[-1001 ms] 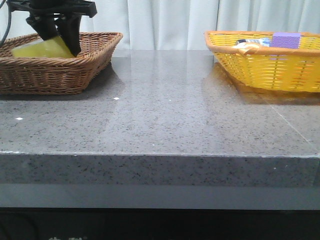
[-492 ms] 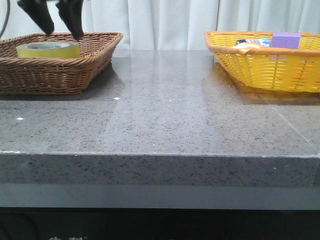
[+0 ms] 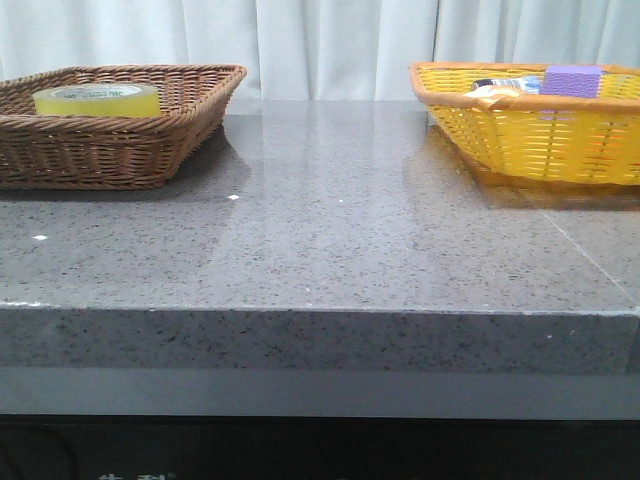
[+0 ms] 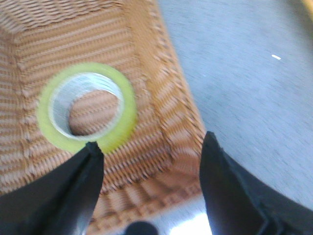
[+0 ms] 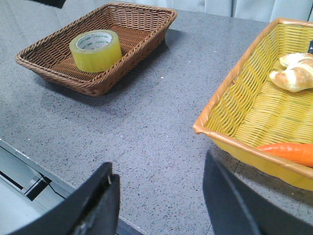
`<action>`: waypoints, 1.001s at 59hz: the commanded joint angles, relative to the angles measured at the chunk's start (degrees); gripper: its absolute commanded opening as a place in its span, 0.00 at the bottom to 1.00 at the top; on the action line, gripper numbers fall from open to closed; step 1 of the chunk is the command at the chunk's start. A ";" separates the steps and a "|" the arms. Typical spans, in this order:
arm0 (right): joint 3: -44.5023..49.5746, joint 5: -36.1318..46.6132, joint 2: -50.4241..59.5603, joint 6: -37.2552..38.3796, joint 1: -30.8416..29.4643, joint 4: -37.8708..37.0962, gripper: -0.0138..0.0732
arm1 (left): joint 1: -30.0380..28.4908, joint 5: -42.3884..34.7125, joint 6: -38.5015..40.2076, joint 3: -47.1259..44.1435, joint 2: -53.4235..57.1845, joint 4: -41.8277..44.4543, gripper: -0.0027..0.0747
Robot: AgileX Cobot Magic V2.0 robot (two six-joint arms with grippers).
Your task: Transfer tape with both arms
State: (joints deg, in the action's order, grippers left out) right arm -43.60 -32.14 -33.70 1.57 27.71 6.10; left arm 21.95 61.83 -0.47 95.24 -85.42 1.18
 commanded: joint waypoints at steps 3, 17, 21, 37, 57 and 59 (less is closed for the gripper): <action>-1.41 4.63 0.10 -0.07 -0.08 -0.35 0.64 | 2.90 -7.75 -0.45 -8.46 9.53 -0.19 0.59; -1.41 5.10 0.10 -0.07 -0.08 -0.35 0.64 | 4.80 -16.56 -0.50 -26.34 23.67 -0.38 0.59; -1.41 5.10 0.10 -0.07 -0.08 -0.35 0.64 | 4.80 -18.65 -0.50 -30.98 27.69 -0.38 0.59; -1.41 3.22 0.10 0.01 -1.30 -6.10 0.63 | 4.80 -27.00 -0.50 -45.32 42.28 -1.18 0.59; -1.41 -1.22 0.10 0.79 -5.97 -6.10 0.63 | 4.80 -29.69 -0.50 -49.98 47.96 -1.18 0.58; -1.41 -1.28 0.10 0.79 -5.97 -6.10 0.63 | 4.80 -29.69 -0.50 -49.98 47.96 -1.18 0.57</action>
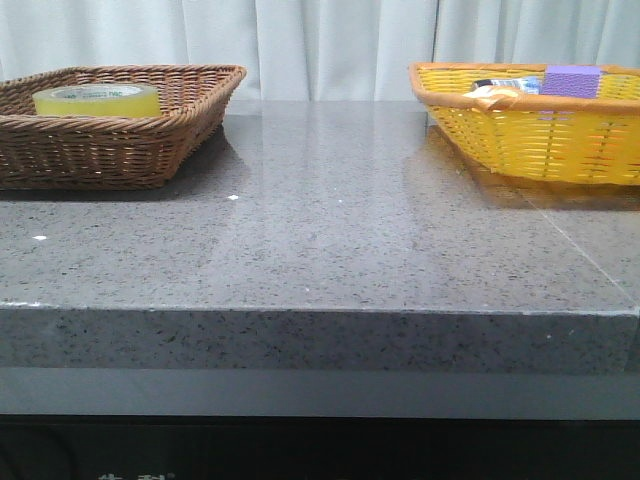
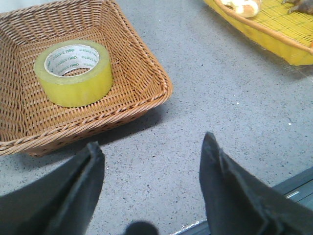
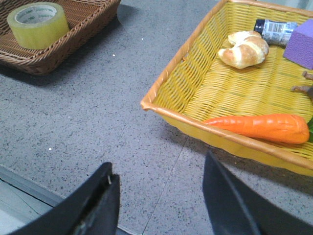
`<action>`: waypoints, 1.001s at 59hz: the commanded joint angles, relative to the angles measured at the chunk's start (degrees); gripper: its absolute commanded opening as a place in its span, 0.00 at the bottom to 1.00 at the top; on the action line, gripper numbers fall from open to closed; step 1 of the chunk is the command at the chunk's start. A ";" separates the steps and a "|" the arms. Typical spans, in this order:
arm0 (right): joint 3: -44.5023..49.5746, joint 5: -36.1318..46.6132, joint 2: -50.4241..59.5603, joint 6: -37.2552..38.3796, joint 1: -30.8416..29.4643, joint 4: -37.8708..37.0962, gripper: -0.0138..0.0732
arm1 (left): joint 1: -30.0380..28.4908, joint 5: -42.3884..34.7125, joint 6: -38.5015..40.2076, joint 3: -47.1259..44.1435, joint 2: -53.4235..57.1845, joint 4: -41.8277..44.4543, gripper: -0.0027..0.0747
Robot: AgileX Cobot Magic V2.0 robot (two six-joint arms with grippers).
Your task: Transfer tape with both arms
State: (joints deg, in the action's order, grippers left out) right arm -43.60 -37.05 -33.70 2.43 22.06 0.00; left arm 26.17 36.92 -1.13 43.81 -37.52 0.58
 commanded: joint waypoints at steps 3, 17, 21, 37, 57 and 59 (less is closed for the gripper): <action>-1.41 3.58 0.10 -0.07 -0.32 0.00 0.63 | 0.58 -4.79 0.15 1.44 0.06 -0.58 0.53; -1.41 3.53 0.10 -0.07 -0.32 0.00 0.36 | 0.58 -4.79 0.15 1.44 0.06 -0.58 0.15; -1.41 3.53 0.10 -0.07 -0.32 0.00 0.22 | 0.58 -4.79 0.15 1.44 0.06 -0.58 0.05; -1.41 3.53 0.10 -0.07 -0.32 0.00 0.08 | 0.58 -4.77 0.15 1.44 0.06 -0.58 0.01; -1.41 3.53 0.10 -0.07 -0.32 0.00 0.08 | 0.58 -4.77 0.15 1.44 0.06 -0.58 0.01; -1.41 3.53 0.10 -0.07 -0.32 0.00 0.08 | 0.58 -4.77 0.15 1.44 0.06 -0.58 0.01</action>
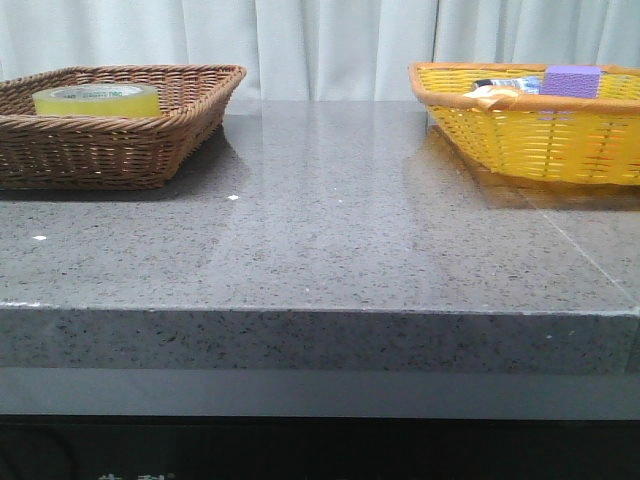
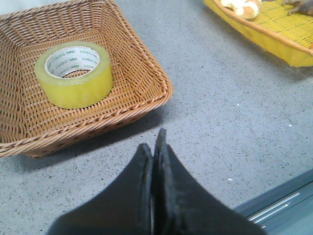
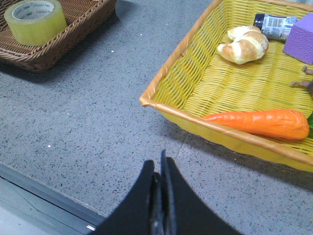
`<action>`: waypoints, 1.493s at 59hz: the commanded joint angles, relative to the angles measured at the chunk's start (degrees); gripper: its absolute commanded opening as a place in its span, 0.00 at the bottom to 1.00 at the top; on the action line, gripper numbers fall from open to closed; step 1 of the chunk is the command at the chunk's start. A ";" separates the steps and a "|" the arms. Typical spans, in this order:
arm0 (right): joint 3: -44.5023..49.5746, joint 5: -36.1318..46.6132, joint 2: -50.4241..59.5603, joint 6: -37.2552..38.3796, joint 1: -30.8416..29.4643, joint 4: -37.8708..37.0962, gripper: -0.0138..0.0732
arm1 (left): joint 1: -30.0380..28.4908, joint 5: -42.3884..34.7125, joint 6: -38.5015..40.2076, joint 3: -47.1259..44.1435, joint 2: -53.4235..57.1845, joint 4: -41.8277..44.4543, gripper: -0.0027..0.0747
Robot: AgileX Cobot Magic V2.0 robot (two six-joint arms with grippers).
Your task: Transfer tape with both arms
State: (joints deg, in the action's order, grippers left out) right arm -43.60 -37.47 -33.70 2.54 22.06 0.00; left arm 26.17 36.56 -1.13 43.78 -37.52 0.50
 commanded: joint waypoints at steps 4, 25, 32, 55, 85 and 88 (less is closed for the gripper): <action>-1.41 3.95 0.10 -0.18 -0.32 0.00 0.08 | 0.58 -5.34 0.15 0.60 0.42 -0.50 0.01; -1.41 4.01 0.10 -0.18 -0.32 0.00 0.08 | -11.83 -20.33 0.15 -19.67 13.72 -3.54 0.01; -1.41 4.01 0.10 -0.18 -0.32 0.00 0.08 | -14.23 -25.94 0.15 -28.33 21.02 -3.54 0.01; -1.41 4.01 0.10 -0.18 -0.32 0.00 0.08 | -22.49 -32.99 0.28 -43.20 39.17 -8.84 0.01; -1.41 4.00 0.05 -0.18 -0.32 0.00 0.08 | -22.53 -39.74 0.28 -46.46 38.92 -8.84 0.01; -1.41 4.00 0.05 -0.18 -0.32 0.00 0.08 | -22.53 -39.74 0.28 -46.46 38.92 -8.84 0.01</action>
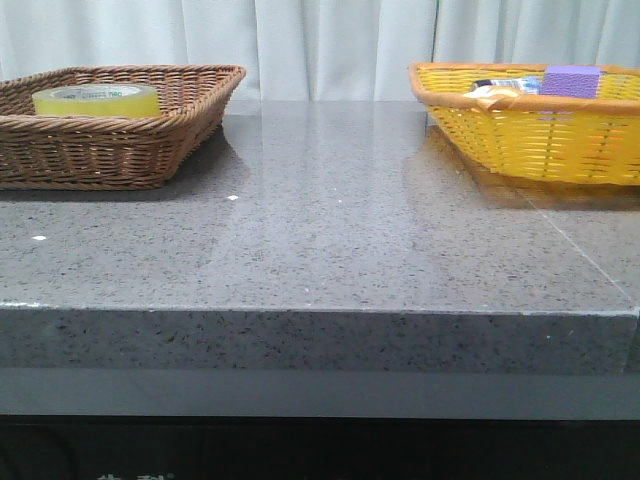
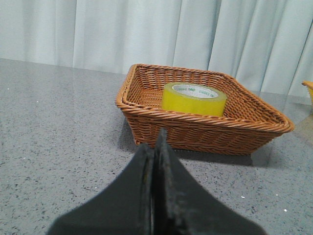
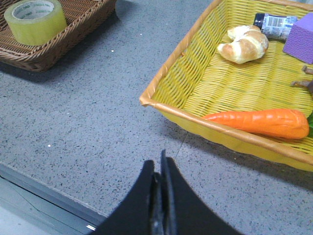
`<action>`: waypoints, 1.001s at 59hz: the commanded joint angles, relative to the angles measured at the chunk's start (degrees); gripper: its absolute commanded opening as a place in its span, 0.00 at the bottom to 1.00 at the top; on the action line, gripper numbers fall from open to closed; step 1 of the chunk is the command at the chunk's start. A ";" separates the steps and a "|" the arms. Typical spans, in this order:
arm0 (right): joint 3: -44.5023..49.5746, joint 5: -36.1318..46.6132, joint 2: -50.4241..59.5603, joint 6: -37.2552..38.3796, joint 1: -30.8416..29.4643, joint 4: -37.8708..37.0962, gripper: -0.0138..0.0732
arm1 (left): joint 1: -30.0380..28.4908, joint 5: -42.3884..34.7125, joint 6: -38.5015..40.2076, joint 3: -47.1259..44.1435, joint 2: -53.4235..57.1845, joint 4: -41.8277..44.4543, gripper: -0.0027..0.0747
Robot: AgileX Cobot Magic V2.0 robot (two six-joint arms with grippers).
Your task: Transfer tape with both arms
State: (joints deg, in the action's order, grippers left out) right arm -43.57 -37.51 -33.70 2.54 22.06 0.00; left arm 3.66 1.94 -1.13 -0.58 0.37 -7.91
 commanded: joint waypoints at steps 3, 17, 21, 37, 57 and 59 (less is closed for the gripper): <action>-1.45 4.04 0.05 -0.18 -0.32 0.00 0.08 | -0.02 -5.12 0.28 -2.10 0.95 -0.17 0.01; -1.45 4.04 0.05 -0.18 -0.32 0.00 0.08 | -0.02 -5.12 1.75 -2.21 0.95 3.93 0.01; -1.45 4.04 0.05 -0.18 -0.32 0.00 0.08 | -0.02 -5.12 1.75 -2.21 0.95 3.70 0.01; -1.45 4.04 0.05 -0.18 -0.32 0.00 0.08 | -0.02 -5.12 1.75 -2.21 0.95 3.30 0.01; -1.45 4.04 0.05 -0.18 -0.32 0.00 0.08 | -0.02 -5.12 1.75 -2.21 0.95 3.30 0.01; -1.45 4.04 0.05 -0.18 -0.32 0.00 0.08 | -0.02 -5.12 1.75 -2.21 0.95 3.30 0.01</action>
State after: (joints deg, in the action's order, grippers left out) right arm -43.57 -37.51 -33.70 2.54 22.06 0.00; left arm 3.66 1.94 0.00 -0.58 0.37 -4.22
